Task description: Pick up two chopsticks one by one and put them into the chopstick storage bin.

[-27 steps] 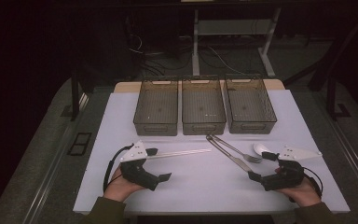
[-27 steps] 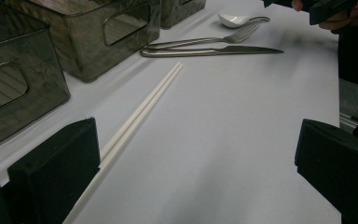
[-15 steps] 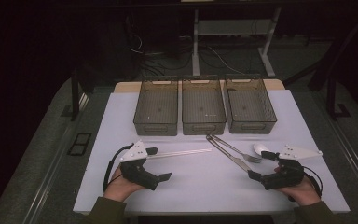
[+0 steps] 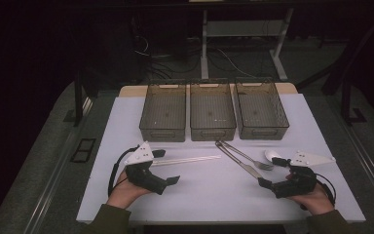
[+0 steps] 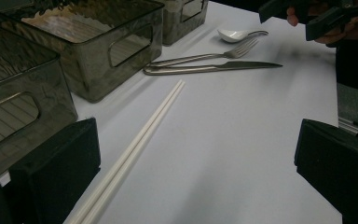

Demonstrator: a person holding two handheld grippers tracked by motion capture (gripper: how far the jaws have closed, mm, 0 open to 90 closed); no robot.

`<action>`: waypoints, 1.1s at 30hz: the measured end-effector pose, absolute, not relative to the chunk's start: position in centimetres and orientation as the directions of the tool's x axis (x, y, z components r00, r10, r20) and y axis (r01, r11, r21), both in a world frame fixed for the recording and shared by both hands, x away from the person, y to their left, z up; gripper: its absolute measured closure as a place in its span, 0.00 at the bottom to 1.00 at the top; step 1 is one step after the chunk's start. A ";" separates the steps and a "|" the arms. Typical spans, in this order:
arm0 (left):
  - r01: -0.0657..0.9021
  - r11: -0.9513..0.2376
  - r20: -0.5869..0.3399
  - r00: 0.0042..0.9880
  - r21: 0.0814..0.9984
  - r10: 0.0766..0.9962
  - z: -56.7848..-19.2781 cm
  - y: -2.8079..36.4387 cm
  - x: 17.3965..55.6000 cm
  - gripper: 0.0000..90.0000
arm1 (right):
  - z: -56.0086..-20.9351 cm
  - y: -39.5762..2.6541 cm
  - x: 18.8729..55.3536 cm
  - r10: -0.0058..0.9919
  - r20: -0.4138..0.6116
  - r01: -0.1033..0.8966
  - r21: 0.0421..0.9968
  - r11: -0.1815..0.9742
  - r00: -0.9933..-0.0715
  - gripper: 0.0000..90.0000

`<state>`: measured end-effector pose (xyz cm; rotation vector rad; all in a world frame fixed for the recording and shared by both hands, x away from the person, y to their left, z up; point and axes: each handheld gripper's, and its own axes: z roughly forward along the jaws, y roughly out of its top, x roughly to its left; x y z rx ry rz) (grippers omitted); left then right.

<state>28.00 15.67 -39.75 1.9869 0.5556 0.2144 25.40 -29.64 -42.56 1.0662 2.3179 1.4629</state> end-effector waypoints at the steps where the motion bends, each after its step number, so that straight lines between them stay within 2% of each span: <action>1: 0.288 -0.374 -0.087 0.878 0.881 0.471 -39.7 15.7 28.1 0.00 | -42.6 -29.6 25.4 0.665 0.200 0.467 0.848 0.250 -0.720 0.03; 33: 0.279 -0.399 -0.080 0.890 0.873 0.448 -39.1 14.6 31.7 0.00 | -42.5 -29.7 25.4 0.667 0.190 0.455 0.855 0.247 -0.720 0.03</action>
